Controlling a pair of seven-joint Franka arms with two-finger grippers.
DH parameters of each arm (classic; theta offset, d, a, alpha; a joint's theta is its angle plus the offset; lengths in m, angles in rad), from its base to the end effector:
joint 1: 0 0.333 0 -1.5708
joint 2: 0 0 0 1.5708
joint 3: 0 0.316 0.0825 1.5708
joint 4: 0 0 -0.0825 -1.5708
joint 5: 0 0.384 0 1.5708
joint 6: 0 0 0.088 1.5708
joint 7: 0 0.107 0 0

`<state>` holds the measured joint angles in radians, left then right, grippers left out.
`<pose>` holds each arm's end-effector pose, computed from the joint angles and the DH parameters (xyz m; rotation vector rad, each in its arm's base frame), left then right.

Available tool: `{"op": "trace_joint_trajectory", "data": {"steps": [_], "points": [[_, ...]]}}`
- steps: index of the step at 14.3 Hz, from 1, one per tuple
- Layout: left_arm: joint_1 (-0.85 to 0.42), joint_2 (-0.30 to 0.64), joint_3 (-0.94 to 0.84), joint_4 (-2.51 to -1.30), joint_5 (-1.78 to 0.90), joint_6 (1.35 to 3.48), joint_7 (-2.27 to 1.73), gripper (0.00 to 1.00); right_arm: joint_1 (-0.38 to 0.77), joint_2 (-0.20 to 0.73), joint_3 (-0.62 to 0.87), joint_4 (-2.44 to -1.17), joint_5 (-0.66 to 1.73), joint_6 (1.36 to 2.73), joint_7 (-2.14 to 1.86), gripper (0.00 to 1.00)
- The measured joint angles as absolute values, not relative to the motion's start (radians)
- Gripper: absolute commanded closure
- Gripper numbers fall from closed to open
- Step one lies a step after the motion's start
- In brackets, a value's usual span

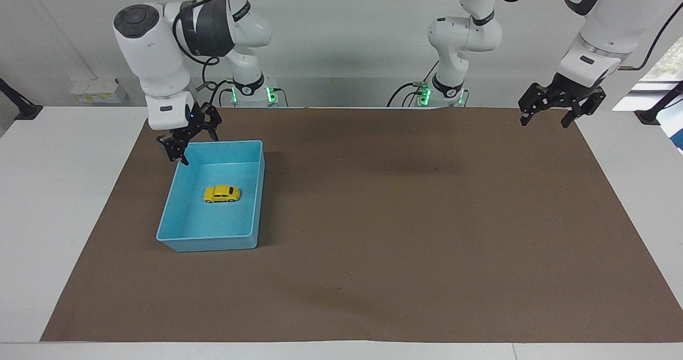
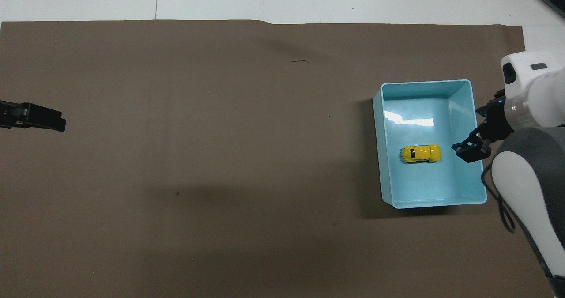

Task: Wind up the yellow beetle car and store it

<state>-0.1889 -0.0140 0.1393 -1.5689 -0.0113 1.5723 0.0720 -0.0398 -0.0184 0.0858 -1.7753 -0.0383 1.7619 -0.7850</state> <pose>0.5499 -0.0279 0.6332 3.1226 -0.1902 0.0272 0.5574 0.0226 0.5540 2.8347 1.2628 -0.0148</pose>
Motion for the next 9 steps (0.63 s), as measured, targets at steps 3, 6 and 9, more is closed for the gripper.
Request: {"op": "trace_joint_trajectory", "data": {"steps": [3, 6, 9], "points": [[-0.189, -0.014, 0.139, -1.569, -0.011, 1.572, 0.072, 0.0, -0.036, -0.031, 0.091, -1.735, -0.038, 1.694, -0.543, 0.0], [-0.189, -0.014, 0.139, -1.569, -0.011, 1.572, 0.072, 0.0, -0.034, -0.047, 0.108, -1.71, -0.038, 1.67, -0.345, 0.0], [-0.189, -0.014, 0.139, -1.569, -0.011, 1.572, 0.072, 0.0, -0.033, -0.056, 0.11, -1.648, -0.038, 1.622, -0.167, 0.0]]}}
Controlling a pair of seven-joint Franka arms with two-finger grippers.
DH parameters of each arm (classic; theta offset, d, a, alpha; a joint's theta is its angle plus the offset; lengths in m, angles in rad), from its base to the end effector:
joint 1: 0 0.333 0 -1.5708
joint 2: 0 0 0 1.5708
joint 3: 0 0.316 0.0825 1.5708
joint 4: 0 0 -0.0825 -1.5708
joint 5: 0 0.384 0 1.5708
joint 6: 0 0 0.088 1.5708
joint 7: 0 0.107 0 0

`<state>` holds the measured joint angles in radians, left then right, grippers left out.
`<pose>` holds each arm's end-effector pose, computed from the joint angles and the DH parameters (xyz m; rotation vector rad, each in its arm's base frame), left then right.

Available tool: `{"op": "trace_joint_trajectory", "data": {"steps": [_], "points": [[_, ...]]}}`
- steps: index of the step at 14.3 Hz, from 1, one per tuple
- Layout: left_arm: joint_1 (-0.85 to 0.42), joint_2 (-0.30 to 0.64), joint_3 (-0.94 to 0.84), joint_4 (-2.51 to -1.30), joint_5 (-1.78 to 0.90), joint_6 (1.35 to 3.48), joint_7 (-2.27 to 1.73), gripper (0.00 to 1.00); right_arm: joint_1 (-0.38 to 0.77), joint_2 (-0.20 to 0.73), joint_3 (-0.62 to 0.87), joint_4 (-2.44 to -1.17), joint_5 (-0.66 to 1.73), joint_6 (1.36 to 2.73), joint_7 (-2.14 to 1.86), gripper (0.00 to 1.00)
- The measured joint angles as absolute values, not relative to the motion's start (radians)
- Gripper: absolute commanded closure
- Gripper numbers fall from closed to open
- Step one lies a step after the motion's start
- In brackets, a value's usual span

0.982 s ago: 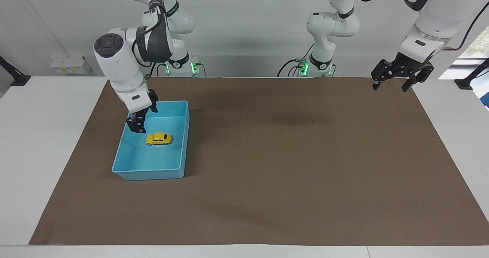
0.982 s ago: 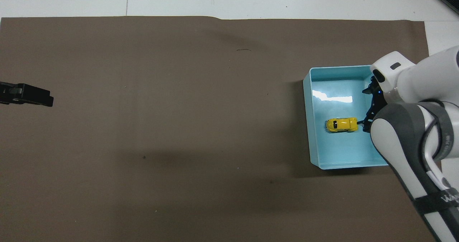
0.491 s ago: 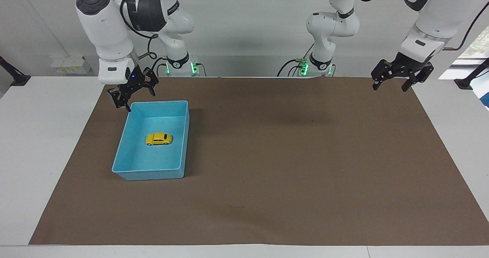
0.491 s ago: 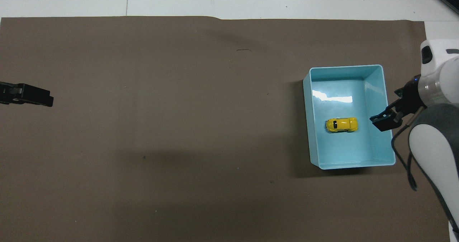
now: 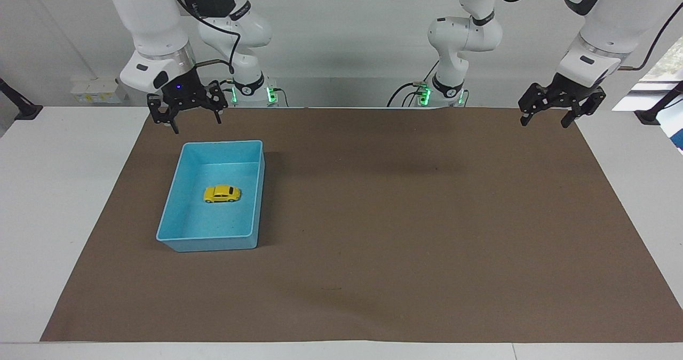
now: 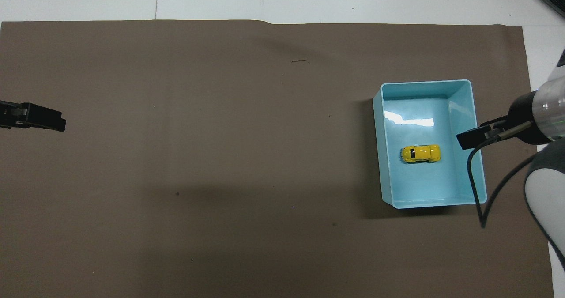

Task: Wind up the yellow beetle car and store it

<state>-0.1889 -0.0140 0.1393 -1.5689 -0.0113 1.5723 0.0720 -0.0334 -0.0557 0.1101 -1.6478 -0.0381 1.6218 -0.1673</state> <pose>0.5499 -0.0279 0.6332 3.1226 -0.1902 0.0272 0.5403 0.0393 0.6230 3.0726 0.3788 0.0423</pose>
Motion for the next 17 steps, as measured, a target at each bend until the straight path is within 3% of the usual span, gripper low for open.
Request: {"op": "trace_joint_trajectory", "data": {"steps": [17], "points": [[-0.189, -0.014, 0.139, -1.569, -0.011, 1.572, 0.072, 0.0, -0.052, -0.057, 0.08, -1.587, 0.033, 1.601, 0.065, 0.0]]}}
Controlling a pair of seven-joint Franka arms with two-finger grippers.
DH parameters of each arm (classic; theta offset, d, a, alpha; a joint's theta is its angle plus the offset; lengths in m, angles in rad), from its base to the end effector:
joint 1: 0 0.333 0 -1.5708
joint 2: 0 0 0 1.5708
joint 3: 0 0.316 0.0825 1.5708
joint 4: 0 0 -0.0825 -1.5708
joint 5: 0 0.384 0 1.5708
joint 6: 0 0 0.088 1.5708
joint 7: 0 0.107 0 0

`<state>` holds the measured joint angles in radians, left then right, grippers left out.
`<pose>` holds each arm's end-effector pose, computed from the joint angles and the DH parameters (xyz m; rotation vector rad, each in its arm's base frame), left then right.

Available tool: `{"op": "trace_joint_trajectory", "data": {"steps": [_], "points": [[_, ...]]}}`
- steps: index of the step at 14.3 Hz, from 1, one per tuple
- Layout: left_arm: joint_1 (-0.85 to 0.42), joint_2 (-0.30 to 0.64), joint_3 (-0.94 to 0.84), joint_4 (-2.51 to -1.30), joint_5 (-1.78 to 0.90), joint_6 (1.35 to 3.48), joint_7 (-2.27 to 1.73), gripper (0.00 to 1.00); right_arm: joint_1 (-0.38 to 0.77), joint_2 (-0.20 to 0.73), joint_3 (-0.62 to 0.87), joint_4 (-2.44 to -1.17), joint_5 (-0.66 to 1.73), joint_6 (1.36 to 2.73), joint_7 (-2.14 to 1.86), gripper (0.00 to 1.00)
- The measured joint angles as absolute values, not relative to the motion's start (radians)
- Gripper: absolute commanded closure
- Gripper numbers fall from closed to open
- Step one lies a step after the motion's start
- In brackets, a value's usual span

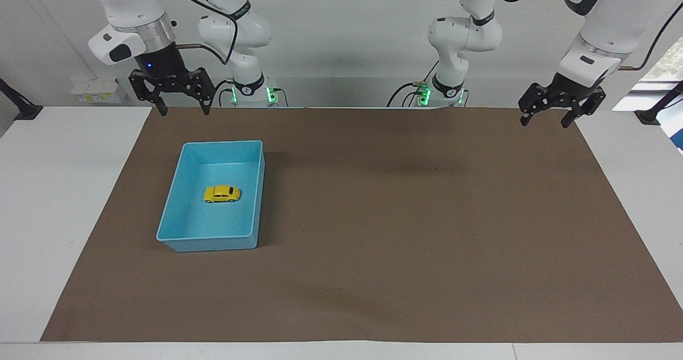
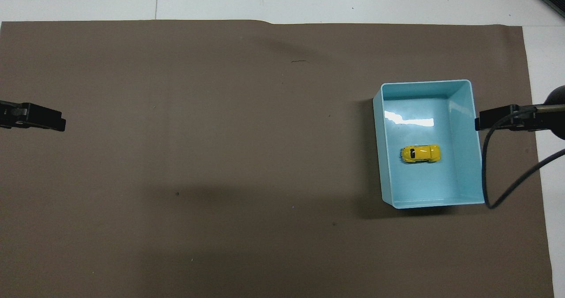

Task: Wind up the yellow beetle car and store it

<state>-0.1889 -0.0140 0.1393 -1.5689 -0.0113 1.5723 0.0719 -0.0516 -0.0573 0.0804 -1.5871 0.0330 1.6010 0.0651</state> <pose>0.5499 -0.0279 0.6332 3.1227 -0.1901 0.0272 0.5396 0.0204 0.6508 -3.1075 0.0561 -0.1082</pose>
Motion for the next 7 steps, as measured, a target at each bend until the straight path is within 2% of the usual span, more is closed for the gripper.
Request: {"op": "trace_joint_trajectory", "data": {"steps": [7], "points": [[-0.189, -0.014, 0.139, -1.569, -0.011, 1.572, 0.072, 0.0, -0.051, -0.057, 0.08, -1.585, 0.035, 1.601, 0.071, 0.0]]}}
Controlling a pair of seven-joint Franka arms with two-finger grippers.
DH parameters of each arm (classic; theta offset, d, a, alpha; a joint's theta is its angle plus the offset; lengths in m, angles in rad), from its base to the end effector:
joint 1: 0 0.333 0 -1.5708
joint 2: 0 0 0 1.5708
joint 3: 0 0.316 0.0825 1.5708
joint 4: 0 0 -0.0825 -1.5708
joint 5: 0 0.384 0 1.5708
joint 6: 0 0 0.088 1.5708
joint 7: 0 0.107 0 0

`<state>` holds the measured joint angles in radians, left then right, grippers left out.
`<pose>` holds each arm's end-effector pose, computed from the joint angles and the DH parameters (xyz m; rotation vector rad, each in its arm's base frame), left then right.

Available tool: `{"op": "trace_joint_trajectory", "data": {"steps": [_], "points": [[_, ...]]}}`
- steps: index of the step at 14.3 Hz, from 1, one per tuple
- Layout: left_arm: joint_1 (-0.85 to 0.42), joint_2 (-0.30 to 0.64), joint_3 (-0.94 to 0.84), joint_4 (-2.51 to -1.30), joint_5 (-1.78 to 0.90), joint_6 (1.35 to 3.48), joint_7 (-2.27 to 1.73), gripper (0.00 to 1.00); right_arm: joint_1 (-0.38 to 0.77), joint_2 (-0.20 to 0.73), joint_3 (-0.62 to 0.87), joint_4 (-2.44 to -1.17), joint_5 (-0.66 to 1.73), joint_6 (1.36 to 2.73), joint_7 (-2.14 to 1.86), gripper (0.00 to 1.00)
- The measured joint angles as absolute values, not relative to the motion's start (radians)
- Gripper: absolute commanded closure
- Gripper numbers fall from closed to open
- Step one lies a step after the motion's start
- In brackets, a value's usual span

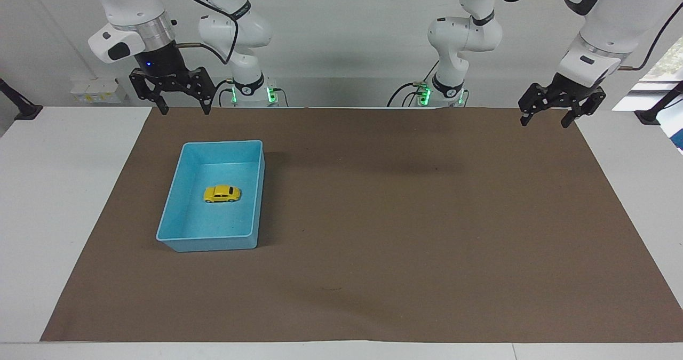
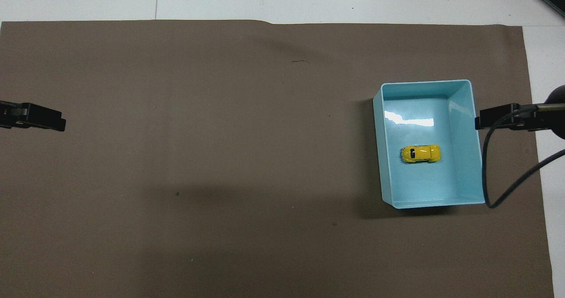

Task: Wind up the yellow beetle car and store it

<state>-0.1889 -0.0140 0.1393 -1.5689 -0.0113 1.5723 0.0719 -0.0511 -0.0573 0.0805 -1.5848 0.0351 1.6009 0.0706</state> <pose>0.5499 -0.0279 0.6332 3.1227 -0.1901 0.0272 0.5396 0.0209 0.6519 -3.1048 0.0636 -0.1112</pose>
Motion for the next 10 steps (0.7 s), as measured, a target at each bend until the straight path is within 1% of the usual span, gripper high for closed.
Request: {"op": "trace_joint_trajectory", "data": {"steps": [10], "points": [[-0.189, -0.014, 0.139, -1.569, -0.011, 1.572, 0.072, 0.0, -0.052, -0.057, 0.065, -1.582, 0.035, 1.589, 0.071, 0.0]]}}
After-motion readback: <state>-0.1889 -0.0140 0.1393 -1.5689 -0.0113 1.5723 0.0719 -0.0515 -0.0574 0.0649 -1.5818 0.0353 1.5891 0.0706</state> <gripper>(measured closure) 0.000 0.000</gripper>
